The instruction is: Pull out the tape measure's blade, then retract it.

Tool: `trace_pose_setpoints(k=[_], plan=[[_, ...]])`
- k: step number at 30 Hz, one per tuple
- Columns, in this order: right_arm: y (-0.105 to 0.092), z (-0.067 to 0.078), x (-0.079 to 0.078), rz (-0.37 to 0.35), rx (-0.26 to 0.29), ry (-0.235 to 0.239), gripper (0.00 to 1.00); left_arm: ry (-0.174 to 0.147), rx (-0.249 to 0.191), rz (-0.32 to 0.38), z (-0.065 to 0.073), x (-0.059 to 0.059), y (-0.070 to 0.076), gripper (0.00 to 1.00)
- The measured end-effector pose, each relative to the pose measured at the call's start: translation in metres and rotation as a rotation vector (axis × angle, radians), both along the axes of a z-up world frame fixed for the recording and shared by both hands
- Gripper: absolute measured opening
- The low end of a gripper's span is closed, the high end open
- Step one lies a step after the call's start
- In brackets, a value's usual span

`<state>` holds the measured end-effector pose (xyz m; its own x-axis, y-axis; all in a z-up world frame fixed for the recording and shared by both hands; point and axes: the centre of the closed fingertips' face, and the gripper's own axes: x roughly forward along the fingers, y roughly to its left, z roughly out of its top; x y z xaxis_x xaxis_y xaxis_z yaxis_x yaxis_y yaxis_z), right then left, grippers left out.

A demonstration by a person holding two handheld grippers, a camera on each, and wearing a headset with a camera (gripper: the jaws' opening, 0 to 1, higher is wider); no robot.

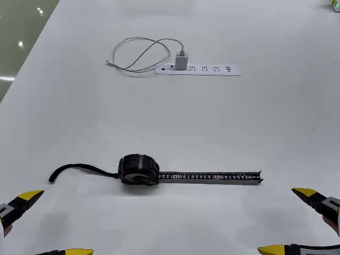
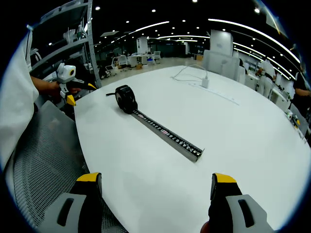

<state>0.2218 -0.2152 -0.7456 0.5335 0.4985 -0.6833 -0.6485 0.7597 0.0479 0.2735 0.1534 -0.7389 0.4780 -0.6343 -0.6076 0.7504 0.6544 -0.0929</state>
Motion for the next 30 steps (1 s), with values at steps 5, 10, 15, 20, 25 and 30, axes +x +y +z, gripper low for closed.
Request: trace_pose_setpoints(k=[5,10,15,20,25,30], plan=[[0.0012,0.0007,0.0006,-0.001,0.002,-0.007,0.91,0.004,0.003,-0.003,-0.0014,-0.0023,-0.0018,0.98],[0.0032,0.0016,0.0011,0.001,0.004,-0.01,0.91,0.003,-0.004,-0.002,0.0009,-0.002,-0.0038,0.98],[0.0018,0.0028,0.0014,-0.002,0.005,-0.014,0.91,0.003,-0.004,-0.008,0.0011,-0.0014,-0.0052,0.98],[-0.0003,0.0033,0.0006,-0.006,0.003,-0.015,0.91,0.002,-0.008,-0.01,0.0019,-0.0005,-0.0067,0.98],[-0.0017,0.0034,0.0005,-0.007,0.0,-0.015,0.91,0.002,-0.014,-0.007,0.0025,0.0001,-0.0067,0.98],[-0.0012,0.004,0.0011,-0.006,0.003,-0.017,0.9,0.003,-0.015,-0.008,0.0025,0.0002,-0.0075,0.98]])
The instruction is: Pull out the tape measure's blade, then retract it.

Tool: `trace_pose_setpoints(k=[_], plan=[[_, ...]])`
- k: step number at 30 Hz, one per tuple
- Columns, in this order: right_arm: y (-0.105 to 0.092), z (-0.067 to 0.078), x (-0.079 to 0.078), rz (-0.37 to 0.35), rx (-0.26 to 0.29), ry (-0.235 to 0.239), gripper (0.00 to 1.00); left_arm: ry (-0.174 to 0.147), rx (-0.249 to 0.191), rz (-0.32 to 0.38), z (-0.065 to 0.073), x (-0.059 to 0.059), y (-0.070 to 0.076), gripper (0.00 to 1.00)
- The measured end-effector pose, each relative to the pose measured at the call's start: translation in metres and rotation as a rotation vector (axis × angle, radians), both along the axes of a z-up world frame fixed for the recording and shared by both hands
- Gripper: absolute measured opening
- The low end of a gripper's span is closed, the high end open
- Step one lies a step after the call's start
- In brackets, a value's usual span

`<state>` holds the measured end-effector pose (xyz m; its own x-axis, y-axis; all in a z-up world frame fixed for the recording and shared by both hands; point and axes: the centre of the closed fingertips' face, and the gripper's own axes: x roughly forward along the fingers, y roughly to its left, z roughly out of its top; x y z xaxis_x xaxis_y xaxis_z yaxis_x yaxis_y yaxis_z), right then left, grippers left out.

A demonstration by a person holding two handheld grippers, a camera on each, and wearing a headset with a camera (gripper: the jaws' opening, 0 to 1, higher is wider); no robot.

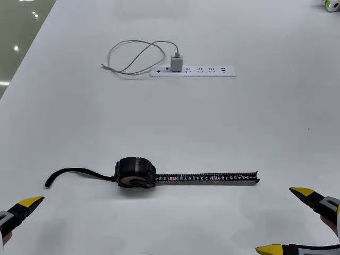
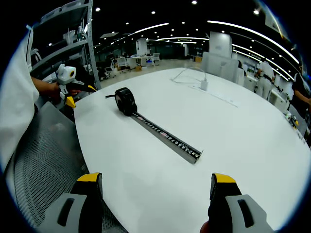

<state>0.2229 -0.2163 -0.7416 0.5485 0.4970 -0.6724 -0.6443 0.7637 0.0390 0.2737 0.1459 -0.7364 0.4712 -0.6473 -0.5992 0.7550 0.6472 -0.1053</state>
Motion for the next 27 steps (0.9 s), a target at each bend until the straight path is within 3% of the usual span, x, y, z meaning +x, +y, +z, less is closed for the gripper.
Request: trace_pose_setpoints(k=[27], plan=[[-0.0018,-0.0006,-0.002,-0.005,0.003,0.002,0.9,-0.005,-0.006,0.001,0.0022,0.002,-0.0022,0.98]])
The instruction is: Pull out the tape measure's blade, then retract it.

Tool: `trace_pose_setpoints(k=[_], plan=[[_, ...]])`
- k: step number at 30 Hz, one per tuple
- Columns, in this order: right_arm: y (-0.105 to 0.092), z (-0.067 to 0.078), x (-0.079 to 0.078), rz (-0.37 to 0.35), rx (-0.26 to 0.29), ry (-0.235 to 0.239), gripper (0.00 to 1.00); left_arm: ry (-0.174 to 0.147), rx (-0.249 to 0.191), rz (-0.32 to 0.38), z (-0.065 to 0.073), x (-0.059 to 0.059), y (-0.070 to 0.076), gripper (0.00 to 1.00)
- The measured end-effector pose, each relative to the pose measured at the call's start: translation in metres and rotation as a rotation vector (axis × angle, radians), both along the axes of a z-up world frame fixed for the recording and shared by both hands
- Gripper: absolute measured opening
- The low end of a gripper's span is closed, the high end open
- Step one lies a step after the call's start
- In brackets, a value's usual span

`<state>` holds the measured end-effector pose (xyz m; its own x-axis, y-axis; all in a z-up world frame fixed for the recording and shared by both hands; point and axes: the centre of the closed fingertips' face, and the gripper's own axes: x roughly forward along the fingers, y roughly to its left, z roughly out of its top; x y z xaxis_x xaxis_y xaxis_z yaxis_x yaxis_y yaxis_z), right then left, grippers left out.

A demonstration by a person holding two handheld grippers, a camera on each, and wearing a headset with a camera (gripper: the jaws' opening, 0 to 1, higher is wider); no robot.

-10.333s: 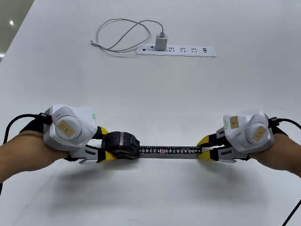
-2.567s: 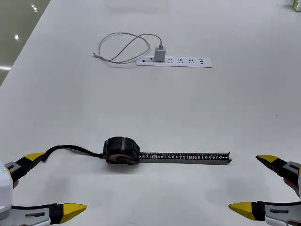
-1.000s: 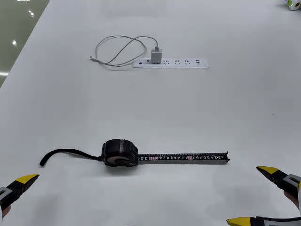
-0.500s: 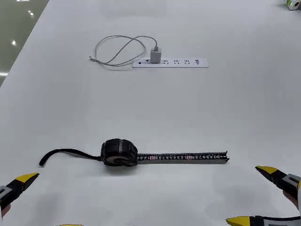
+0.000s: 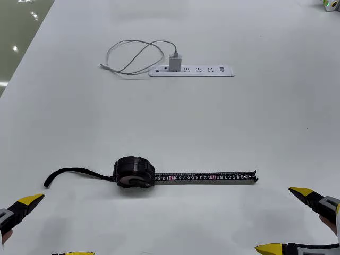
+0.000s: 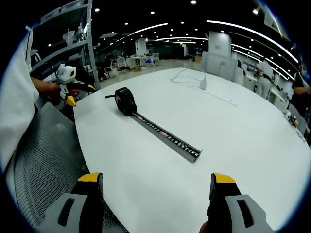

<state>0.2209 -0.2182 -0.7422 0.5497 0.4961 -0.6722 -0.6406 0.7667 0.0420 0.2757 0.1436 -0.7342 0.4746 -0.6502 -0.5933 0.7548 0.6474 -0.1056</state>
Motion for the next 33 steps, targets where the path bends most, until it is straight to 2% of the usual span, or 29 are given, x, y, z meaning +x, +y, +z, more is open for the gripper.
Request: trace_pose_setpoints(k=[26,28,33], plan=[[0.002,0.002,0.003,0.003,0.001,-0.006,0.89,0.002,-0.003,0.004,0.0,0.003,-0.003,0.98],[0.002,0.002,0.003,0.003,0.003,-0.006,0.89,0.014,-0.02,0.016,0.0,0.003,-0.006,0.98],[0.003,0.002,0.004,0.003,0.009,-0.005,0.89,0.013,-0.028,0.021,-0.001,0.004,-0.014,0.98]])
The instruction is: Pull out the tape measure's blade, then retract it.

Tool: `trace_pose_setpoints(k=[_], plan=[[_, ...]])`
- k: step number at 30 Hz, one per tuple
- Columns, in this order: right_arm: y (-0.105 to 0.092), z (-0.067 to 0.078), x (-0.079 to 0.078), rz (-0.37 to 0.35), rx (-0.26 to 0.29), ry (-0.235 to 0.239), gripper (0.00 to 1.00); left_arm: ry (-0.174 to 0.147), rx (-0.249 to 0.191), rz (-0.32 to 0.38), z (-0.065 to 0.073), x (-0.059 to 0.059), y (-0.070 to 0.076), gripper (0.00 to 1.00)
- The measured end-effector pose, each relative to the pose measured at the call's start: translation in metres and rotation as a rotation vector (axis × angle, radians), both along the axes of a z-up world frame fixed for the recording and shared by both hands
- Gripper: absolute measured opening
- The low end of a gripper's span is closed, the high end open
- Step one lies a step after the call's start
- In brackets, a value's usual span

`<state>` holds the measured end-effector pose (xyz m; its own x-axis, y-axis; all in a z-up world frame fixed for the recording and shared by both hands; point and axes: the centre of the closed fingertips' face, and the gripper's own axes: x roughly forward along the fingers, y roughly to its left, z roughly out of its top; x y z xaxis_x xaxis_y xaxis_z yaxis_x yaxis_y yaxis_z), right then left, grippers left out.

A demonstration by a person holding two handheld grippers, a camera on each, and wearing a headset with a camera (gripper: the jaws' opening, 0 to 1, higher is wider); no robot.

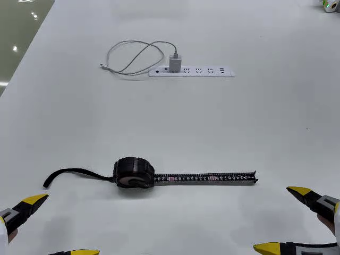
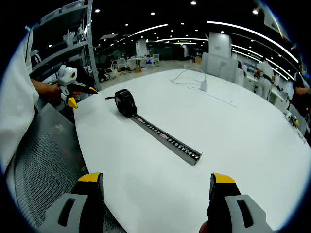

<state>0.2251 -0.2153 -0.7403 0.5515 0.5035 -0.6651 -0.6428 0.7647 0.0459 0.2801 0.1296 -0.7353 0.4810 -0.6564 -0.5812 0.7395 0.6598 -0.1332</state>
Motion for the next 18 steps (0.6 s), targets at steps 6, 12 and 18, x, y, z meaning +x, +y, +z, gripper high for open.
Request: trace_pose_setpoints(k=[6,12,18], plan=[[-0.001,0.001,0.001,0.0,0.001,-0.004,0.89,-0.003,-0.004,0.013,-0.001,0.005,-0.007,0.97],[-0.004,0.0,0.002,-0.006,-0.001,-0.005,0.89,-0.008,-0.007,0.01,-0.001,0.009,-0.015,0.97],[-0.004,0.0,0.003,-0.011,0.0,-0.005,0.89,-0.012,-0.015,0.012,-0.001,0.013,-0.023,0.97]])
